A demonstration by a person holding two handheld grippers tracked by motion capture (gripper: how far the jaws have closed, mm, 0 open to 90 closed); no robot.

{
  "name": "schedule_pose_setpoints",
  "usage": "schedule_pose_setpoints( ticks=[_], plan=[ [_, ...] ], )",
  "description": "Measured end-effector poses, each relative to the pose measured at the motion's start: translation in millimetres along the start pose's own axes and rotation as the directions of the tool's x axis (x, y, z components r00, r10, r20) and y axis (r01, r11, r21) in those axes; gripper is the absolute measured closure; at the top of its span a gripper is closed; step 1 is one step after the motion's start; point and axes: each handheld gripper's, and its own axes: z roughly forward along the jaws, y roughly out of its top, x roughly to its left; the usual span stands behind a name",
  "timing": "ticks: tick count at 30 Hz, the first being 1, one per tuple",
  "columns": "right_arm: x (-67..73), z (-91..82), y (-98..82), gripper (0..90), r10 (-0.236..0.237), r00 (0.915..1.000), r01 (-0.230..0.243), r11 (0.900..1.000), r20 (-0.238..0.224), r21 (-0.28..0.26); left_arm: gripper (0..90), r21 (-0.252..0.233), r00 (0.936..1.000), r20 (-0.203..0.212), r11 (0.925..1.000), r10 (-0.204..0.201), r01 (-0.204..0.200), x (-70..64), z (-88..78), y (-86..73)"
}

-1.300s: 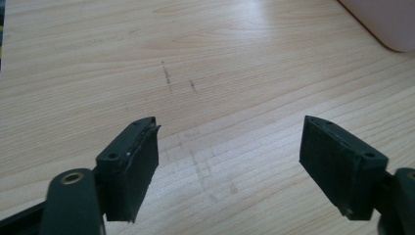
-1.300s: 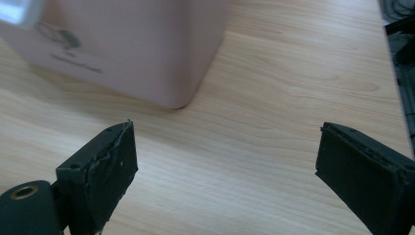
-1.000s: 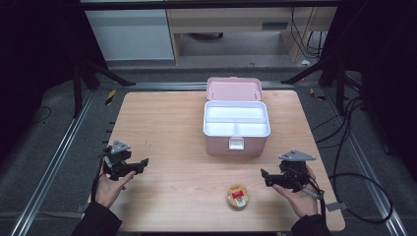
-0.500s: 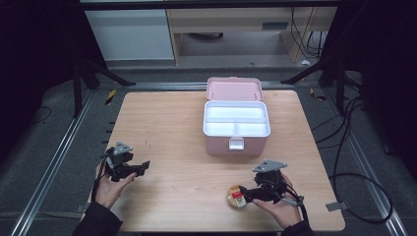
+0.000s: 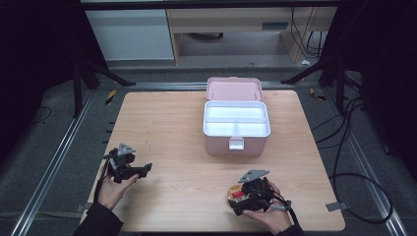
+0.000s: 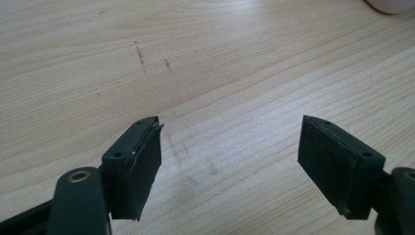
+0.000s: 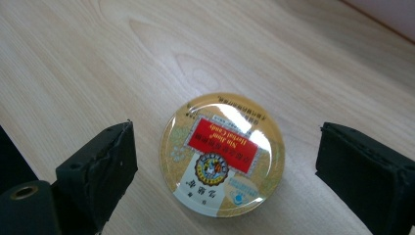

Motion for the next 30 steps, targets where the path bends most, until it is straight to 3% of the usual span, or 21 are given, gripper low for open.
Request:
schedule_pose_setpoints(
  ticks=[12,18,24,30],
  plan=[
    [6.9,12.5,-0.8,10.9,-0.049,0.9988,0.049,0.997,0.003,0.067,22.9,0.023,0.9999,0.013,0.9997,0.007,-0.008,-1.8,3.9,-0.6],
    [7.6,20.5,5.1,12.2,-0.078,0.9967,0.075,0.99,0.021,0.119,22.9,0.03,0.9997,0.018,0.9995,0.014,-0.014,-3.2,5.2,-0.4],
    [2.6,25.7,6.3,17.1,-0.053,0.9984,0.049,0.983,0.018,0.174,23.0,0.035,0.9997,0.022,0.9993,0.012,-0.013,-2.8,6.4,-0.6],
    [0.3,23.8,9.4,20.5,-0.061,0.9976,0.055,0.983,0.032,0.173,23.0,0.036,0.9997,0.023,0.9993,0.008,-0.009,-2.1,6.5,-0.7]
  ],
)
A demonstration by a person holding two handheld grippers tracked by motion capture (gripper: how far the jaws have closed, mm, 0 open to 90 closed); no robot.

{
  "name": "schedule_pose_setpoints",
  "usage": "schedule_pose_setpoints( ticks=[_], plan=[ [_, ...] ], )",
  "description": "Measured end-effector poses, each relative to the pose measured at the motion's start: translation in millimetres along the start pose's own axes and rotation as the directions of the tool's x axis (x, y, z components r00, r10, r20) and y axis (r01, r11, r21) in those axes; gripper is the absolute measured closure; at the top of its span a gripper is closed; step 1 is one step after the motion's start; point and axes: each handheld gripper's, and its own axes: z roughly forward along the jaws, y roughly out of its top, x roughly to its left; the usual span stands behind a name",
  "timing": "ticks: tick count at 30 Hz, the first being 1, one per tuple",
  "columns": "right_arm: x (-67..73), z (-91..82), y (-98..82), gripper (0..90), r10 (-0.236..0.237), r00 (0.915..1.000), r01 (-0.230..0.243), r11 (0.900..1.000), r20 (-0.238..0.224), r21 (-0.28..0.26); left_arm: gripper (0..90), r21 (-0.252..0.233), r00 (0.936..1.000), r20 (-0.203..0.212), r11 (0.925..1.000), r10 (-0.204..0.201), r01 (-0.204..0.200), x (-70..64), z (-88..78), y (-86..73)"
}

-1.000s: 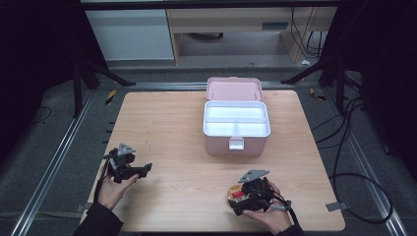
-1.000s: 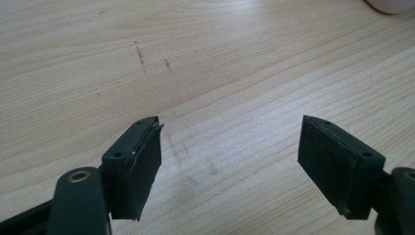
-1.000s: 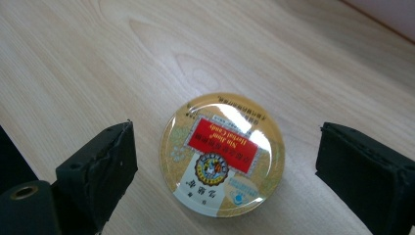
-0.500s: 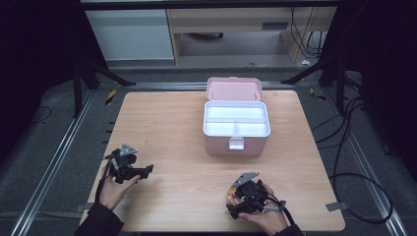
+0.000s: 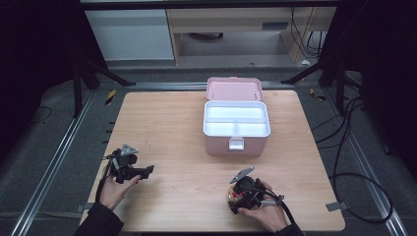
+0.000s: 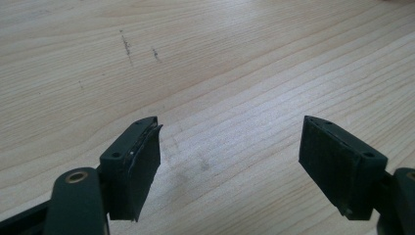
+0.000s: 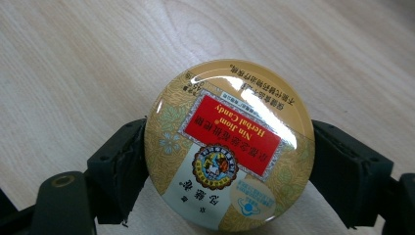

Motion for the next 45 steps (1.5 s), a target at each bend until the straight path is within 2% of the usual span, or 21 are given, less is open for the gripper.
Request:
schedule_pose_setpoints(
  ticks=[1,2,4,5,7,11,14,18,21,26,27,29,33,34,35,36,37,42,43,44,45],
  plan=[
    [-2.1,-2.3,-0.2,20.6,0.002,1.0,-0.002,1.0,0.006,-0.01,23.0,0.001,1.0,0.001,1.0,0.0,0.0,0.2,-0.1,-0.1],
    [-10.2,-9.4,-2.0,20.5,0.032,0.9993,-0.032,0.999,0.02,-0.03,23.0,0.001,1.0,0.001,1.0,-0.001,0.001,0.4,-0.1,-0.1],
    [-17.1,-13.3,-4.3,20.6,0.048,0.9983,-0.047,0.998,0.033,-0.039,23.0,0.0,1.0,0.002,1.0,-0.004,0.004,0.9,-0.2,-0.2],
    [-25.2,-16.6,-7.6,20.6,0.074,0.996,-0.071,0.996,0.05,-0.047,23.0,0.001,1.0,0.002,1.0,-0.004,0.004,1.2,-0.3,-0.2],
    [-43.2,-22.1,-16.6,20.6,0.133,0.9874,-0.129,0.99,0.086,-0.056,23.0,0.002,1.0,0.004,1.0,-0.007,0.007,1.5,0.1,-0.3],
    [-77.9,-28.8,-37.7,20.6,0.236,0.9612,-0.23,0.971,0.142,-0.057,23.1,0.005,0.9999,0.005,0.9999,-0.011,0.011,1.6,0.7,-0.2],
    [-96.8,-32.4,-53.1,20.6,0.291,0.9441,-0.287,0.957,0.154,-0.048,23.1,0.006,0.9998,0.007,0.9998,-0.018,0.018,1.9,1.3,-0.5],
    [-100.2,-31.4,-58.3,20.6,0.297,0.9408,-0.295,0.955,0.164,-0.036,23.1,0.006,0.9997,0.009,0.9997,-0.022,0.022,2.7,0.8,-0.7],
    [-100.3,-28.4,-60.2,20.6,0.292,0.9424,-0.293,0.956,0.164,-0.017,23.2,0.003,0.9995,0.01,0.9996,-0.029,0.029,3.1,0.3,-0.7],
    [-100.6,-26.5,-61.6,20.2,0.295,0.9419,-0.294,0.955,0.161,-0.028,23.2,0.005,0.9995,0.01,0.9996,-0.03,0.03,3.6,-1.2,0.9],
    [-99.3,-26.4,-61.9,17.1,0.289,0.9414,-0.285,0.957,0.174,-0.05,23.4,0.001,0.9997,0.007,0.9997,-0.024,0.024,3.0,-3.0,2.5],
    [-99.6,-27.0,-61.2,15.1,0.288,0.9419,-0.283,0.958,0.173,-0.053,23.5,-0.013,0.9998,0.002,0.9997,-0.02,0.02,2.2,-6.6,6.6],
    [-102.8,-37.4,-53.7,13.7,0.306,0.9391,-0.291,0.95,0.156,-0.115,24.8,-0.035,0.9998,0.012,0.9993,-0.014,0.015,-0.8,-11.2,20.6],
    [-104.2,-40.7,-50.9,13.7,0.314,0.9368,-0.295,0.946,0.154,-0.137,25.2,-0.04,0.9998,0.016,0.9991,-0.009,0.009,-1.9,-12.0,25.6],
    [-107.5,-47.1,-44.1,15.1,0.326,0.9321,-0.295,0.936,0.158,-0.19,25.5,-0.047,0.9998,0.019,0.9989,-0.003,0.004,-3.4,-13.1,31.0],
    [-107.5,-47.1,-44.1,15.1,0.326,0.9321,-0.295,0.936,0.158,-0.19,25.5,-0.055,0.9998,0.021,0.9985,0.001,0.0,-5.1,-14.2,36.5],
    [-109.0,-50.5,-40.4,15.9,0.328,0.9308,-0.289,0.931,0.161,-0.223,25.5,-0.063,0.9997,0.024,0.998,0.008,-0.007,-6.9,-15.2,42.4],
    [-116.0,-67.8,-16.8,22.5,0.349,0.9239,-0.27,0.886,0.158,-0.376,26.8,-0.122,0.9982,0.06,0.9925,0.006,0.002,-15.5,-12.8,76.9],
    [-117.7,-71.1,-11.5,23.6,0.354,0.9225,-0.268,0.874,0.154,-0.404,27.1,-0.133,0.9976,0.069,0.9911,0.009,0.001,-18.9,-10.2,86.2],
    [-121.5,-76.7,-0.8,25.0,0.357,0.9214,-0.257,0.857,0.154,-0.447,27.5,-0.14,0.9967,0.079,0.9902,0.018,-0.007,-24.3,-6.0,99.1],
    [-121.5,-76.7,-0.8,25.0,0.357,0.9214,-0.257,0.857,0.154,-0.447,28.1,-0.14,0.9967,0.079,0.9902,0.018,-0.007,-24.3,-6.0,99.1]
  ],
)
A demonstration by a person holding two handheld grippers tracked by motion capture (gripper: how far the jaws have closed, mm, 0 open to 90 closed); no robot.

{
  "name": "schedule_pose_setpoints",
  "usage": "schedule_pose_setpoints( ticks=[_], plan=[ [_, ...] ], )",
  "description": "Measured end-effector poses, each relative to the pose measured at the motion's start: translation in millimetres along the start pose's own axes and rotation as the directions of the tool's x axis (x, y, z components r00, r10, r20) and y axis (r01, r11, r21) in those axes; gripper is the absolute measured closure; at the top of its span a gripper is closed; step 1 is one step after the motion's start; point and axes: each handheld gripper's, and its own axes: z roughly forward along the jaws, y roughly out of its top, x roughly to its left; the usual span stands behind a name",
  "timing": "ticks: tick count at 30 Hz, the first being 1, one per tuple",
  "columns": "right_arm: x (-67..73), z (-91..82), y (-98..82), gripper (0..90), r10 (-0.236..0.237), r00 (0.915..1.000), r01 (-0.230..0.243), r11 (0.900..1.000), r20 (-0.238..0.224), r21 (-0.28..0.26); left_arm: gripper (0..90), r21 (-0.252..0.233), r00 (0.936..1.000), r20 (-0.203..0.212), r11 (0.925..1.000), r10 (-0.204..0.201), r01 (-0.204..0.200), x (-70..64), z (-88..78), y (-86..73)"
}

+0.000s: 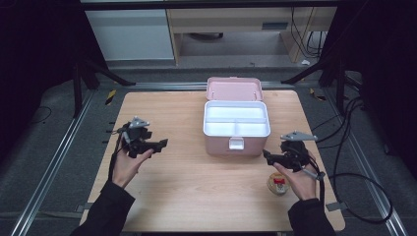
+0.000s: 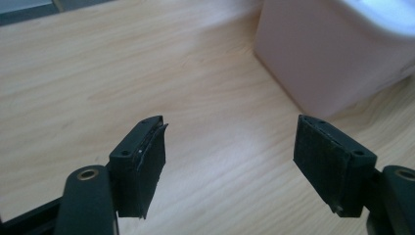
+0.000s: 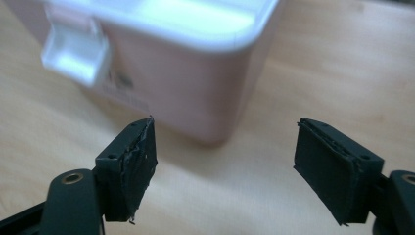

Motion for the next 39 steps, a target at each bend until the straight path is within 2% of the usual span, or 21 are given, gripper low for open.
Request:
schedule_pose_setpoints(
  ticks=[1,2,4,10,13,14,18,19,22,25,26,29,31,33,35,37,39],
  plan=[
    [-2.4,1.6,11.3,25.4,0.002,0.9999,-0.001,0.999,0.01,-0.043,28.3,-0.001,1.0,0.01,1.0,0.002,-0.002,-3.3,3.8,6.6],
    [-2.4,1.6,11.3,25.4,0.002,0.9999,-0.001,0.999,0.01,-0.043,28.3,-0.006,0.9998,0.017,1.0,0.005,-0.005,-6.5,7.1,12.9],
    [-8.7,6.5,26.9,27.5,0.015,0.9998,-0.014,0.996,0.015,-0.084,29.3,-0.013,0.9994,0.032,0.9999,0.011,-0.01,-14.2,14.5,25.9],
    [-15.9,19.8,44.6,32.9,0.032,0.9991,-0.029,0.996,0.029,-0.089,33.0,-0.007,0.9969,0.072,0.9995,0.032,-0.031,-31.5,35.4,55.2],
    [-18.7,30.6,53.2,35.8,0.034,0.9991,-0.032,0.998,0.025,-0.059,35.5,0.008,0.9949,0.092,0.9991,0.041,-0.042,-38.6,47.9,66.6],
    [-18.8,37.8,56.8,39.4,0.026,0.9994,-0.025,0.998,0.023,-0.049,35.9,0.013,0.9934,0.106,0.9989,0.043,-0.045,-42.8,55.7,72.8],
    [-17.5,49.3,60.7,45.0,0.012,0.9996,-0.011,1.0,0.028,-0.013,37.1,0.005,0.9901,0.137,0.9995,0.031,-0.032,-49.5,65.6,78.4],
    [-16.8,55.3,61.5,49.6,-0.005,0.999,0.004,1.0,0.044,0.003,37.0,0.007,0.9901,0.136,0.9993,0.036,-0.037,-53.1,69.5,80.1],
    [-17.9,60.5,61.5,54.3,-0.014,0.9985,0.013,1.0,0.053,0.021,37.0,0.013,0.9893,0.138,0.9986,0.048,-0.05,-60.7,77.0,83.5],
    [-19.9,62.8,60.8,57.9,-0.014,0.9983,0.013,0.999,0.057,0.033,37.1,0.024,0.9893,0.138,0.9985,0.046,-0.05,-67.0,86.0,86.6],
    [-20.7,64.6,59.5,63.3,-0.015,0.9987,0.013,0.999,0.05,0.04,38.6,0.032,0.9905,0.129,0.9981,0.048,-0.053,-70.4,92.0,87.1],
    [-20.9,64.4,58.9,68.2,-0.015,0.9989,0.013,0.999,0.045,0.038,42.3,0.046,0.9906,0.126,0.9972,0.053,-0.06,-72.0,97.3,86.1],
    [-21.5,64.3,58.7,68.5,-0.013,0.9988,0.011,0.999,0.048,0.036,43.4,0.068,0.9921,0.109,0.9953,0.062,-0.069,-71.7,102.3,84.4],
    [-21.7,64.2,57.7,68.7,-0.008,0.999,0.006,0.999,0.043,0.034,48.6,0.089,0.993,0.101,0.9936,0.061,-0.07,-69.2,105.8,82.5],
    [-21.1,64.1,57.5,68.5,-0.008,0.9992,0.007,0.999,0.038,0.033,49.0,0.099,0.9912,0.12,0.9928,0.057,-0.069,-66.2,106.7,80.9],
    [-16.8,65.2,56.9,68.2,-0.003,1.0,0.003,1.0,0.009,0.025,55.9,0.103,0.9908,0.117,0.9914,0.068,-0.081,-64.9,104.7,79.8],
    [-13.9,65.7,57.3,68.1,-0.006,1.0,0.006,1.0,0.004,0.025,55.5,0.118,0.9906,0.093,0.9868,0.1,-0.111,-64.4,102.0,77.1]
  ],
)
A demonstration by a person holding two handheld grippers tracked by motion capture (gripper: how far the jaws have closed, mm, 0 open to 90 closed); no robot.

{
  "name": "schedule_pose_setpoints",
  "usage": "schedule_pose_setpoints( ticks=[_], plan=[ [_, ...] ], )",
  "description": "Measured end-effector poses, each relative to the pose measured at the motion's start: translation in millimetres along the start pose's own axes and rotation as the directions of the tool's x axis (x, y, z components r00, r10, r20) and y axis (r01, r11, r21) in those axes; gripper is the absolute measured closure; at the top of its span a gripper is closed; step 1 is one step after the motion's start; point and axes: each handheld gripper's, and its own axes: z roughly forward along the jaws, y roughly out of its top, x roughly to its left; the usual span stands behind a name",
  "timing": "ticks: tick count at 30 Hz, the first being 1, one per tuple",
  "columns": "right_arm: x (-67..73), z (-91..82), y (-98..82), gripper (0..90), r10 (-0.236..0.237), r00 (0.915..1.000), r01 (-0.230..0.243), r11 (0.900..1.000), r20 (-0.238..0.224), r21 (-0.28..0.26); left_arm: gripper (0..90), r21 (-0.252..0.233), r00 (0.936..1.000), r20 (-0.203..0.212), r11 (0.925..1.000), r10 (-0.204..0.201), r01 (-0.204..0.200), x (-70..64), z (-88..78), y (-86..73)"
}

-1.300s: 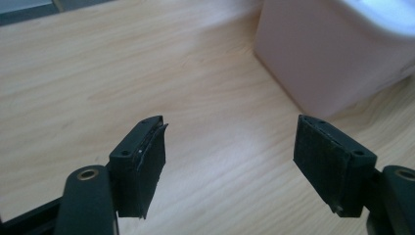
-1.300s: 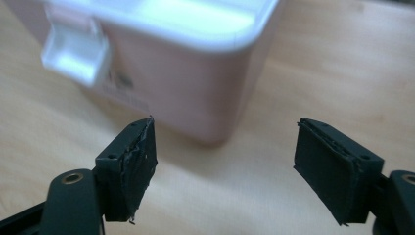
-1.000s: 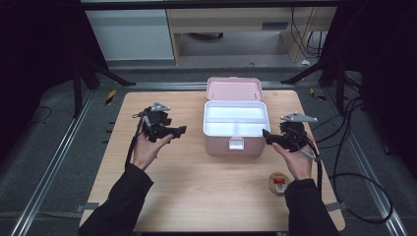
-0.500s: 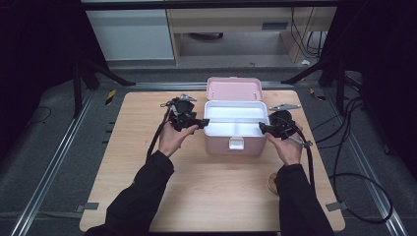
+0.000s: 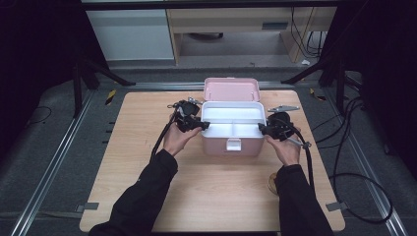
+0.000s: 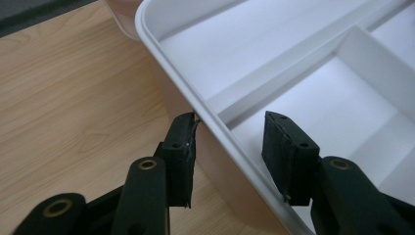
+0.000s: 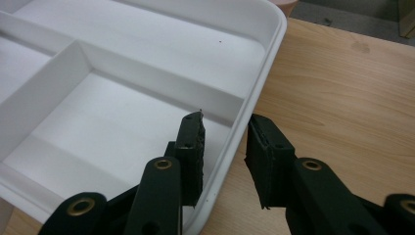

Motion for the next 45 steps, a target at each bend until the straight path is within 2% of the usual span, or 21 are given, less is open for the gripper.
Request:
schedule_pose_setpoints(
  ticks=[1,3,4,5,9,12,15,16,20,24,28,34,42,45],
  plan=[
    [7.0,0.7,0.7,67.8,-0.011,0.9999,0.011,1.0,-0.007,0.001,55.2,0.001,1.0,-0.006,1.0,0.004,-0.004,3.5,-5.3,-5.7],
    [10.9,0.8,0.9,67.5,-0.011,0.9998,0.011,1.0,-0.013,0.002,55.3,-0.003,1.0,-0.002,1.0,-0.005,0.005,6.2,-8.3,-9.6],
    [19.5,0.6,1.0,66.8,-0.019,0.9995,0.019,1.0,-0.025,0.005,55.4,-0.007,0.9999,0.002,0.9999,-0.011,0.011,8.8,-11.5,-13.8],
    [19.5,0.6,1.0,66.8,-0.019,0.9995,0.019,1.0,-0.025,0.005,55.4,-0.01,0.9999,0.005,0.9998,-0.014,0.014,11.8,-14.8,-17.8],
    [40.3,-1.4,0.0,63.9,-0.036,0.998,0.037,0.999,-0.052,0.012,56.9,-0.016,0.9993,0.013,0.9992,-0.036,0.036,23.1,-28.6,-33.4],
    [56.0,-3.3,-1.3,62.1,-0.055,0.9962,0.056,0.998,-0.067,0.016,57.5,-0.011,0.9994,0.003,0.9993,-0.035,0.035,28.0,-39.6,-44.0],
    [67.2,-3.5,-1.0,59.7,-0.076,0.9924,0.078,0.997,-0.096,0.018,57.4,-0.013,0.9995,-0.01,0.9995,-0.028,0.028,31.2,-48.7,-53.3],
    [71.6,-2.5,0.8,57.6,-0.104,0.9887,0.106,0.994,-0.108,0.016,57.7,-0.016,0.9995,-0.007,0.9994,-0.03,0.03,33.0,-52.5,-57.7],
    [74.6,2.7,3.6,57.9,-0.107,0.9901,0.108,0.994,-0.091,0.005,58.6,-0.012,0.9996,-0.005,0.9995,-0.029,0.029,32.2,-55.9,-61.1],
    [74.6,2.6,2.9,58.2,-0.109,0.9898,0.11,0.994,-0.092,0.002,58.4,-0.002,0.9997,-0.023,0.9999,-0.011,0.011,26.6,-59.0,-62.9],
    [74.0,2.1,0.6,58.6,-0.092,0.9871,0.092,0.996,-0.131,-0.004,57.8,0.011,0.9994,-0.035,0.9999,-0.009,0.009,23.2,-63.3,-65.9],
    [82.0,1.7,0.6,58.6,-0.106,0.983,0.106,0.994,-0.15,-0.003,57.2,0.015,0.9985,-0.053,0.9998,-0.012,0.013,22.0,-73.9,-76.7],
    [92.8,-4.6,-2.9,58.8,-0.114,0.9819,0.117,0.993,-0.151,0.011,56.2,0.002,0.9991,-0.037,0.9998,-0.018,0.018,20.0,-81.7,-87.7],
    [91.8,-5.2,-4.8,58.8,-0.12,0.98,0.121,0.993,-0.159,-0.001,55.2,-0.004,0.9992,-0.033,0.9997,-0.022,0.022,19.2,-82.2,-89.4]
  ],
)
